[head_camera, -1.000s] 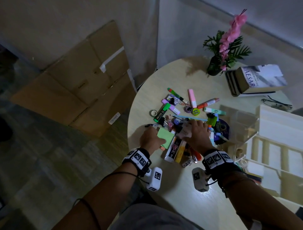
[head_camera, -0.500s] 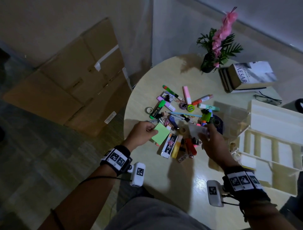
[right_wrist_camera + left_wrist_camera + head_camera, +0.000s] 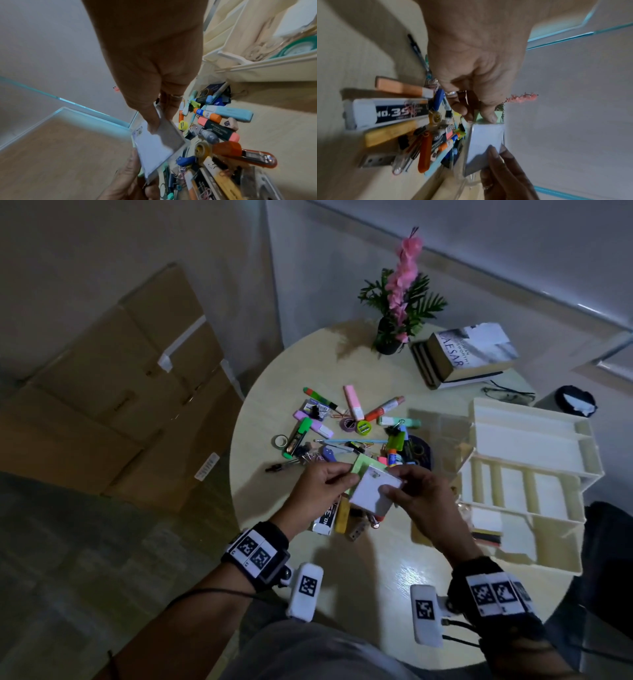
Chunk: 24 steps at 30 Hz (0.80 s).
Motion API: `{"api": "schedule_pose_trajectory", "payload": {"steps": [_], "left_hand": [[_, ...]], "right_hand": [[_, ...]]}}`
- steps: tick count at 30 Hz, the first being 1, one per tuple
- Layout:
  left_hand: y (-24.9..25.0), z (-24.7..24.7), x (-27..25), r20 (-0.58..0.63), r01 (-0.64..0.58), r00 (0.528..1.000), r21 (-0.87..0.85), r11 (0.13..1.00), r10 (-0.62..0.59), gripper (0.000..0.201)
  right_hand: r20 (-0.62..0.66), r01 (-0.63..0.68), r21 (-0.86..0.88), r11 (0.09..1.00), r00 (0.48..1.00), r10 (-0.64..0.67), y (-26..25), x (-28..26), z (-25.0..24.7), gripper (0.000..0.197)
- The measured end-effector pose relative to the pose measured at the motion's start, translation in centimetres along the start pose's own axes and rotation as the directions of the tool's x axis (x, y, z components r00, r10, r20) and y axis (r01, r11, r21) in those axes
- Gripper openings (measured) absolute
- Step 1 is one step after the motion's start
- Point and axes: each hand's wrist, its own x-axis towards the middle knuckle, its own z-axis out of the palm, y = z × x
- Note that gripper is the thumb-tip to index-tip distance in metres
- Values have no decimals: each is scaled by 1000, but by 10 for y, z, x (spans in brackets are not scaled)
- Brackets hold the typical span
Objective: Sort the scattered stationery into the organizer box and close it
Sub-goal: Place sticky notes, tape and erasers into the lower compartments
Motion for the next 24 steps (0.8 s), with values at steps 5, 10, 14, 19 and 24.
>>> {"api": "schedule_pose_trajectory", "payload": {"steps": [5,10,14,19,24], "left_hand": [[-5,13,-1,79,54,995,23,998,-55,23],[-6,35,-3,167,85,981,74,994,-97,19],[-6,57,-2,225,142,957,190,971,-184,22],[0,89,-2,250,132,949,240,962,-192,27],[3,125,-1,234,170,949,181,969,-210,30]], "right_hand": [[-165,-123,161,979,975,149,22,-10,-4,37],[-256,-256,196,947,919,301,38,-21,-14,49],[-265,-257,302,918,902,340,41,-32,-29,49],[-298,-224,357,907,893,338,31,-47,-49,52],[-253,-232,348,909,910,329,40,-64,-82,16]]}}
